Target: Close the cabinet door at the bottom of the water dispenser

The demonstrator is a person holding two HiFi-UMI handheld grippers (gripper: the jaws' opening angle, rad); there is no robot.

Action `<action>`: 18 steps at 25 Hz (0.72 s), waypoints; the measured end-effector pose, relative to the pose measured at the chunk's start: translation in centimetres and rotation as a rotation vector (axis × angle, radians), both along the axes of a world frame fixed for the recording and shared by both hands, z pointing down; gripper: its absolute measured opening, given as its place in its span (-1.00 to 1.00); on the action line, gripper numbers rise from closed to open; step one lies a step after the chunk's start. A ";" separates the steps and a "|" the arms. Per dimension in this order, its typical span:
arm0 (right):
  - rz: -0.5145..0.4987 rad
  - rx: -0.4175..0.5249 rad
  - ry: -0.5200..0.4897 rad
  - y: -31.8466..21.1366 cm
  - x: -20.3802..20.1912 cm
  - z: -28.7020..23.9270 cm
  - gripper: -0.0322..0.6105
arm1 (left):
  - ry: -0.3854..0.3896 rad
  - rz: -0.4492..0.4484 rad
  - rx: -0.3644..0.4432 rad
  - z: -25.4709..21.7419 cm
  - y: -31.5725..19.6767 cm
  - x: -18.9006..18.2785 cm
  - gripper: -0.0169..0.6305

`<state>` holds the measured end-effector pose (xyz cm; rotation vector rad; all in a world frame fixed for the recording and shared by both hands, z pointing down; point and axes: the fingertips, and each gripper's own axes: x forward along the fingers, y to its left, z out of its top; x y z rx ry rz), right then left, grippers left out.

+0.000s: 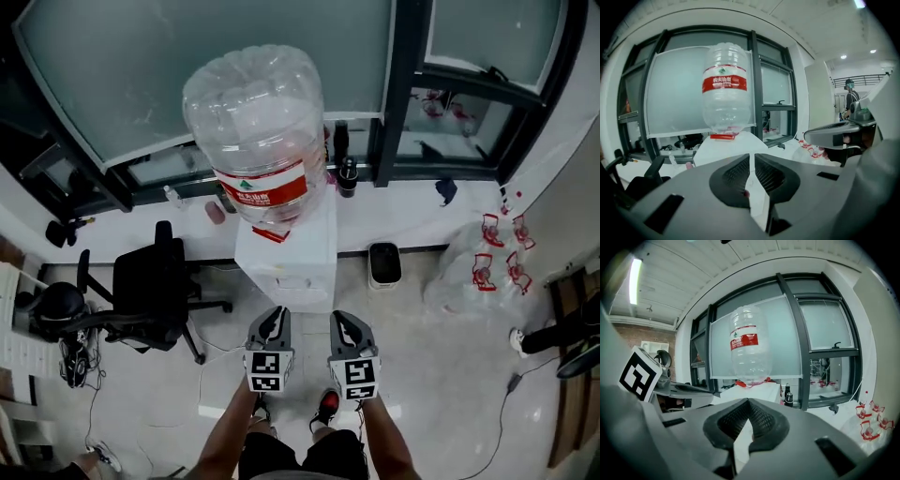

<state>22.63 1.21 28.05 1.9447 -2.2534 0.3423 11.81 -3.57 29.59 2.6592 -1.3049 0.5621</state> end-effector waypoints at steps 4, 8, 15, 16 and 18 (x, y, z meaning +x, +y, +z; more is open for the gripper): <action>-0.038 0.045 0.028 0.2 -1.4 -3.8 -0.86 | 0.019 -0.046 0.036 -3.8 0.7 -2.6 -0.79; -0.054 0.059 0.041 1.4 -2.8 -6.1 -0.86 | 0.021 -0.068 0.049 -6.3 2.4 -4.7 -0.80; -0.068 0.119 0.050 3.0 -4.4 -9.2 -0.86 | 0.036 -0.055 0.079 -8.7 4.9 -6.5 -0.80; -0.072 0.124 0.054 3.1 -4.5 -9.4 -0.86 | 0.038 -0.057 0.085 -8.9 5.1 -6.6 -0.80; -0.083 0.128 0.055 3.4 -5.0 -9.7 -0.86 | 0.046 -0.060 0.086 -9.6 5.5 -6.8 -0.80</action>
